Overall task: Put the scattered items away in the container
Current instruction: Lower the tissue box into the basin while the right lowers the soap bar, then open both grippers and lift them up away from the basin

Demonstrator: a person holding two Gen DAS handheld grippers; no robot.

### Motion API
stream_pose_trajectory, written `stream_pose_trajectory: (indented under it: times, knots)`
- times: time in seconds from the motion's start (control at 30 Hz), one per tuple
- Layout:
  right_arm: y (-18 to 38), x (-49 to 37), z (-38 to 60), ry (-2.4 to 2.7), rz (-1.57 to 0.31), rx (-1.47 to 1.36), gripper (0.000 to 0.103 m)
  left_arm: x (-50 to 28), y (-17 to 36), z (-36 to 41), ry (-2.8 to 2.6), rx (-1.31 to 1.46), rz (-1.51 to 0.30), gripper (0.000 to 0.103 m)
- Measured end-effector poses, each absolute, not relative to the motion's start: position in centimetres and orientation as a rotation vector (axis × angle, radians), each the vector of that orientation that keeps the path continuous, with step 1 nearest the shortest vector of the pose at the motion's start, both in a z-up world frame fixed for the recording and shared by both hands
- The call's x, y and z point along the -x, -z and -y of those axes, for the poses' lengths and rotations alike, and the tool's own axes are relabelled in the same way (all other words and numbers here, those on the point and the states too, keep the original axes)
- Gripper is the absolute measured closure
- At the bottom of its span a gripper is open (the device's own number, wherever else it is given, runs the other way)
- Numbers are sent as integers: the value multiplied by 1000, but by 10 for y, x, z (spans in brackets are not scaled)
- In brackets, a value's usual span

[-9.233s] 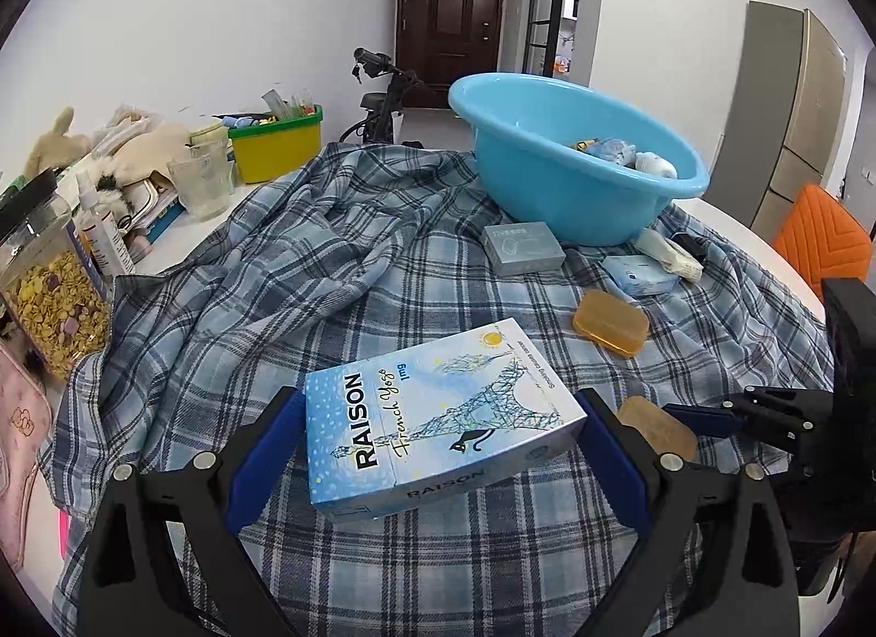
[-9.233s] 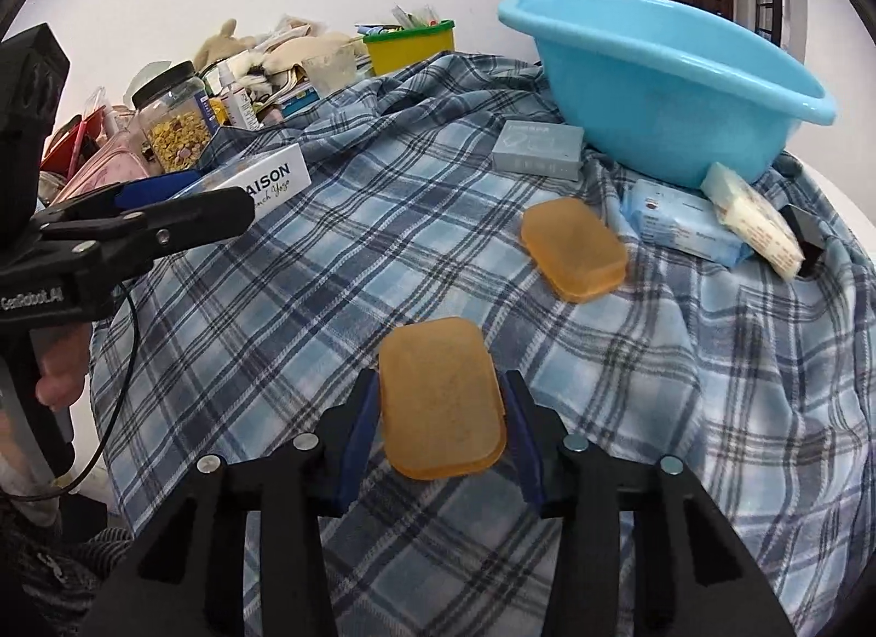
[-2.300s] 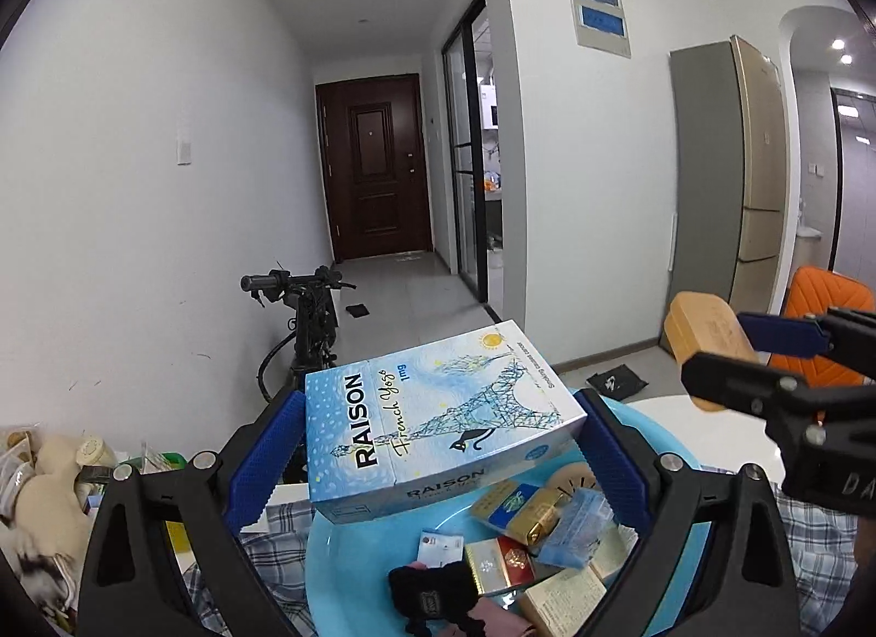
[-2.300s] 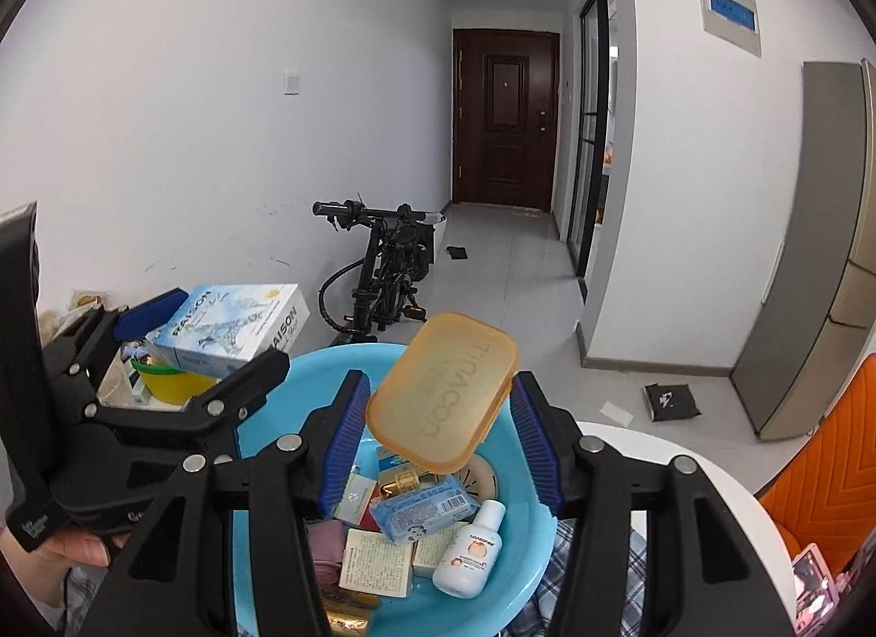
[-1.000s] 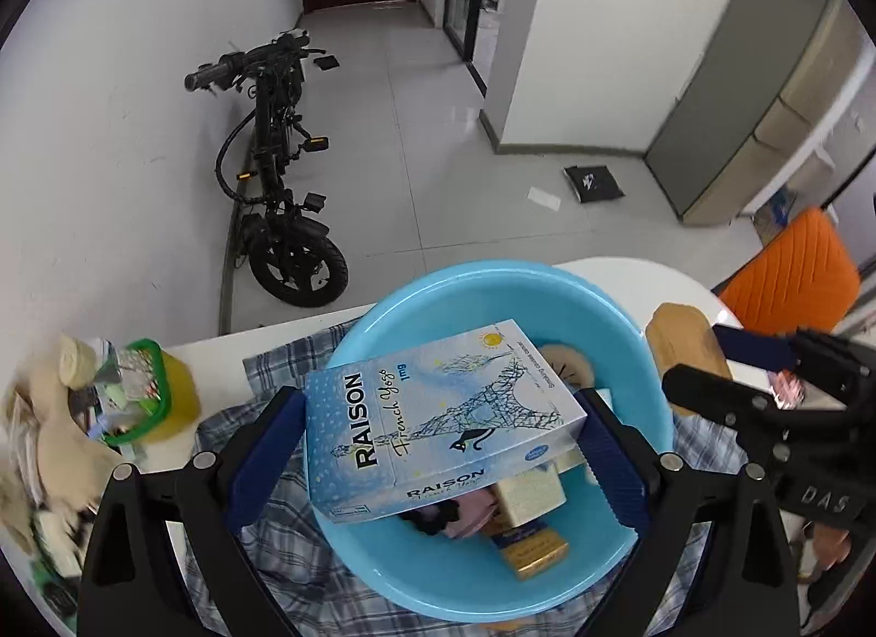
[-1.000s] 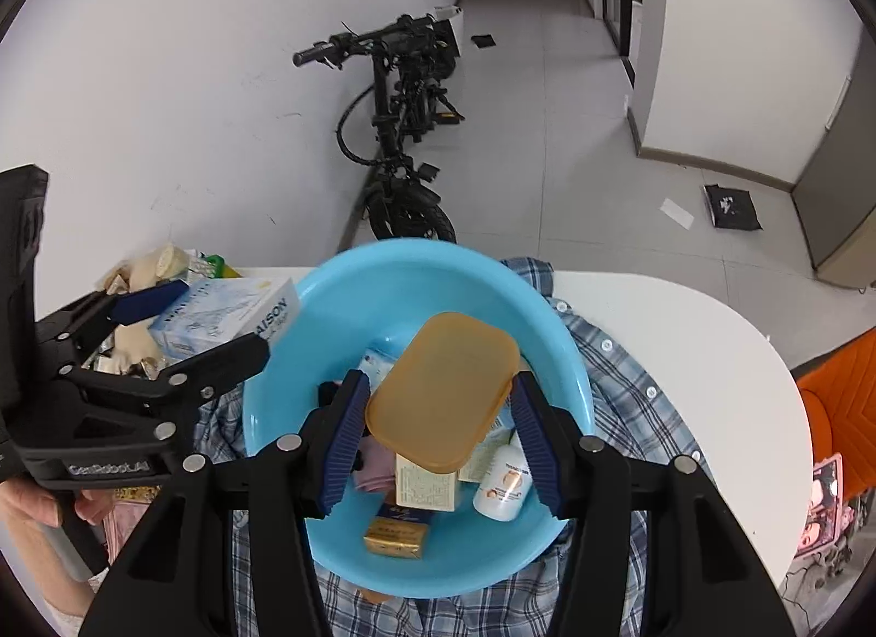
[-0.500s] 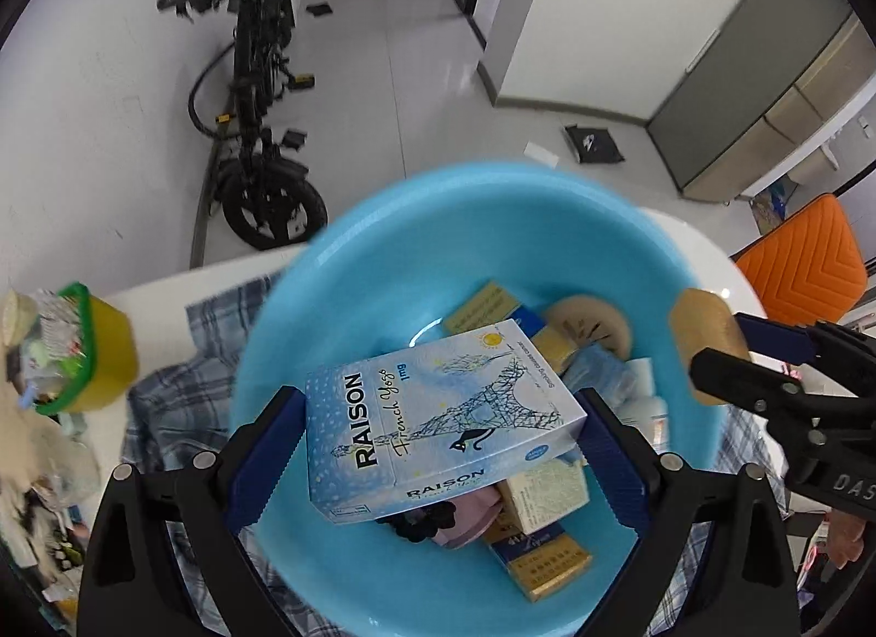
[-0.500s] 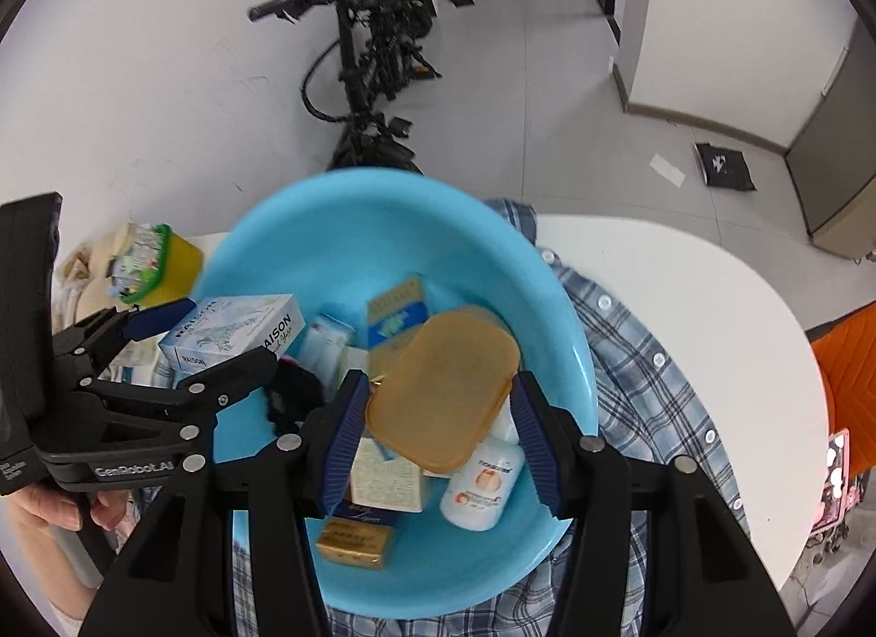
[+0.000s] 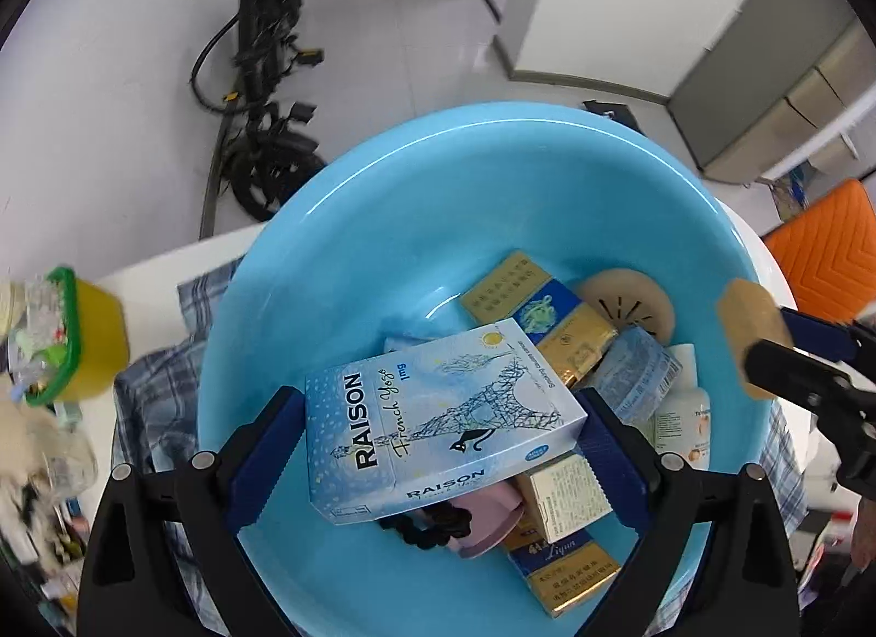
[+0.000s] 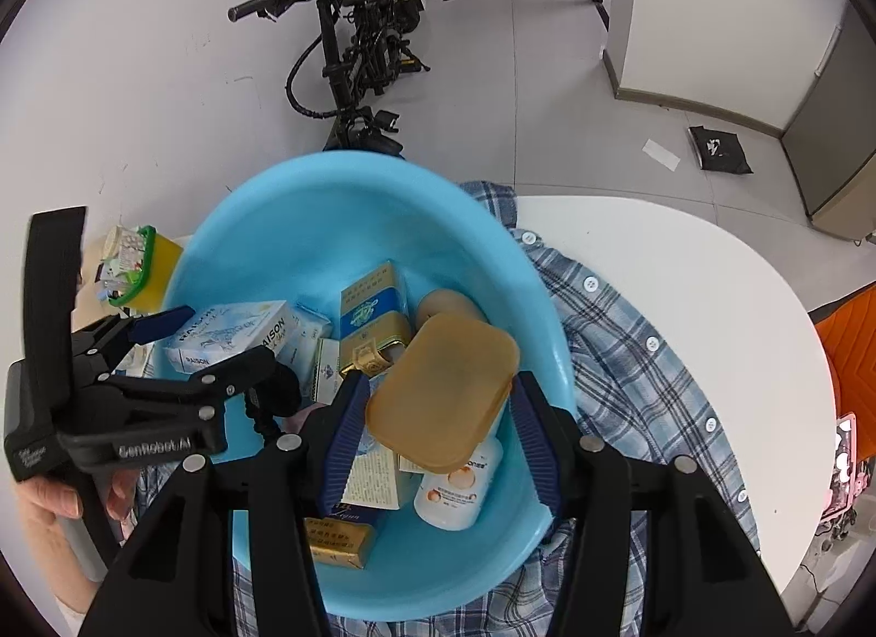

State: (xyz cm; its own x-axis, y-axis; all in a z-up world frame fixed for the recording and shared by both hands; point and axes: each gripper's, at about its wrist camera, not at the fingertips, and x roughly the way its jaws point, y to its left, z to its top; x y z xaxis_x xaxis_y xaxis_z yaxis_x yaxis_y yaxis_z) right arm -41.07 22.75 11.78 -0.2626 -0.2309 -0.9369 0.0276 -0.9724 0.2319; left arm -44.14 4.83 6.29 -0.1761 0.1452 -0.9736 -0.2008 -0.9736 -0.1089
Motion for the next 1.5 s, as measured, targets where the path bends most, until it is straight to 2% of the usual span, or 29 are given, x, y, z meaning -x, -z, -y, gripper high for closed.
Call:
stream_pose_trajectory:
  times: [0.3,0.33,0.47,0.57,0.7,1.03,1.07,1.1,1.13,1.5]
  knots:
    - [-135,401,-219,2378,224,-1744,50,437,-84,-30,-2287,1666,211,5]
    - [-136,401,-218,2377,223,-1743,50,436,-86,-30,-2280,1653,210,5]
    - [-141,399,-216,2382,214,-1735,50,431,-90,-44,-2274,1676,5,5]
    - [-144,396,-213,2383,212,-1730,50,431,-85,-43,-2188,1730,94,4]
    - [-148,392,-210,2386,182,-1723,50,431,-90,-37,-2297,1736,24,4]
    - [-156,389,-210,2410,189,-1713,50,427,-106,-13,-2365,1726,121,4]
    - [-157,389,-209,2413,195,-1709,47,427,-106,-10,-2372,1722,134,4]
    - [-157,389,-209,2413,208,-1705,36,427,-107,-8,-2378,1718,143,4]
    - [-158,389,-211,2415,231,-1698,30,426,-108,-7,-2382,1716,143,4]
    - [-164,378,-217,2470,251,-1685,30,413,-123,9,-2454,1673,107,4]
